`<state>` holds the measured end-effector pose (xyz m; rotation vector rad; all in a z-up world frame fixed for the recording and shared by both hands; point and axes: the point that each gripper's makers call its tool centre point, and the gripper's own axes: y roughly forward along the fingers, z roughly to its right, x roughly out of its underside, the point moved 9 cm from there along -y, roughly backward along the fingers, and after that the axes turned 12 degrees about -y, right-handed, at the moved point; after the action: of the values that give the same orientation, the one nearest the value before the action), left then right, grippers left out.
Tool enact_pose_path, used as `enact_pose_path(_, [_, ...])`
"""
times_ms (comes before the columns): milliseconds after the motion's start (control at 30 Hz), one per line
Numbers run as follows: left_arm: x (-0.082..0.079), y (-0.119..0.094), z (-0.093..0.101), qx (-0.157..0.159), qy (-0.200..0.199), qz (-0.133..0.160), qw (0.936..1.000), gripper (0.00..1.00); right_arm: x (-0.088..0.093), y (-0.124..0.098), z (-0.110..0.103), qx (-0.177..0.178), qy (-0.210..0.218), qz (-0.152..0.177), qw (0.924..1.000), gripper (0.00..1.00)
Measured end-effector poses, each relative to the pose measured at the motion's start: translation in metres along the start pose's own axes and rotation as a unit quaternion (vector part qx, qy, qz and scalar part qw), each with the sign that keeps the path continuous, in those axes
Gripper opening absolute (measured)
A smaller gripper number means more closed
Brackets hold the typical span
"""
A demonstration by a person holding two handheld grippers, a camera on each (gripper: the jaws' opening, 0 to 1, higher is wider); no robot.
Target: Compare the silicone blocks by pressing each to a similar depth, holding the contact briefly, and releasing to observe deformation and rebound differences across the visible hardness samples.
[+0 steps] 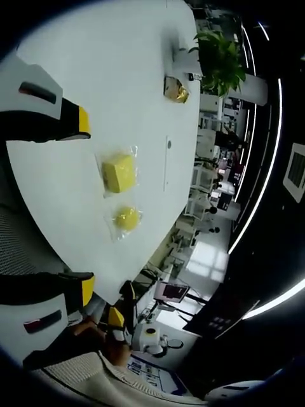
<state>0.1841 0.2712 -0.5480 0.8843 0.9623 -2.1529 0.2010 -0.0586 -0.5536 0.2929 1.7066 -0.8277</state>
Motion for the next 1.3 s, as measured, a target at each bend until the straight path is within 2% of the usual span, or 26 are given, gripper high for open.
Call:
enact_pose_path(567, [0.0031, -0.0075, -0.0029, -0.008, -0.014, 0.009, 0.9998, 0.85, -0.0034, 0.0071, -0.003, -0.019, -0.007, -0.007, 0.9998, 0.72])
enact_pose_path(833, [0.0036, -0.0058, -0.004, -0.007, -0.018, 0.003, 0.9998, 0.85, -0.0026, 0.0053, -0.0022, -0.019, -0.002, -0.009, 0.9998, 0.73])
enact_pose_path(1067, [0.0052, -0.0027, -0.0049, -0.003, -0.015, -0.016, 0.9998, 0.85, -0.0028, 0.0037, 0.0006, -0.007, 0.001, -0.003, 1.0, 0.75])
enact_pose_path(1233, [0.0055, -0.0002, -0.0057, -0.001, -0.018, -0.018, 0.9997, 0.85, 0.0012, 0.0039, 0.0016, -0.01, 0.004, -0.022, 0.9997, 0.76])
enact_pose_path(1300, [0.0062, 0.0007, -0.006, -0.001, -0.017, -0.024, 0.9996, 0.85, 0.0014, 0.0041, 0.0017, -0.011, 0.003, -0.019, 0.9998, 0.75])
